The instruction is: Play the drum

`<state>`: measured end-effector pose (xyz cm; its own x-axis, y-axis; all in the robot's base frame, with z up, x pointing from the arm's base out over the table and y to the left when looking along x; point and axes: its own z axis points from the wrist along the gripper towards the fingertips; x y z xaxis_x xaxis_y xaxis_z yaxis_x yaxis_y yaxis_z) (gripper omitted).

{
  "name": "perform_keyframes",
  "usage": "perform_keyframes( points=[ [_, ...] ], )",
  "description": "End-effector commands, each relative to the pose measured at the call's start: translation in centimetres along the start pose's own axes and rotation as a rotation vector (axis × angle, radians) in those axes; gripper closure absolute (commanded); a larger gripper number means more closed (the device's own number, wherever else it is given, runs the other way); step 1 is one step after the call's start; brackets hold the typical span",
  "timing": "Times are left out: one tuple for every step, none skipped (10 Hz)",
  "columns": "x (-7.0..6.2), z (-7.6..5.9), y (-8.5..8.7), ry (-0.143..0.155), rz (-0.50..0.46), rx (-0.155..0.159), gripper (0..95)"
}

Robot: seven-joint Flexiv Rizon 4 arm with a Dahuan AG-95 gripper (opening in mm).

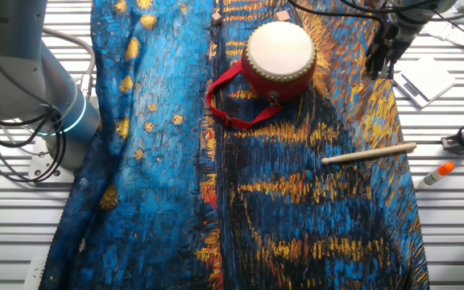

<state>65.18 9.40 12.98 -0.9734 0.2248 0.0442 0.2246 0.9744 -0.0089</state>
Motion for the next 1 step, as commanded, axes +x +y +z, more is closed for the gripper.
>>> perform_keyframes(
  points=[
    [0.17,-0.05,-0.08,-0.004,0.023,0.0,95.0]
  ],
)
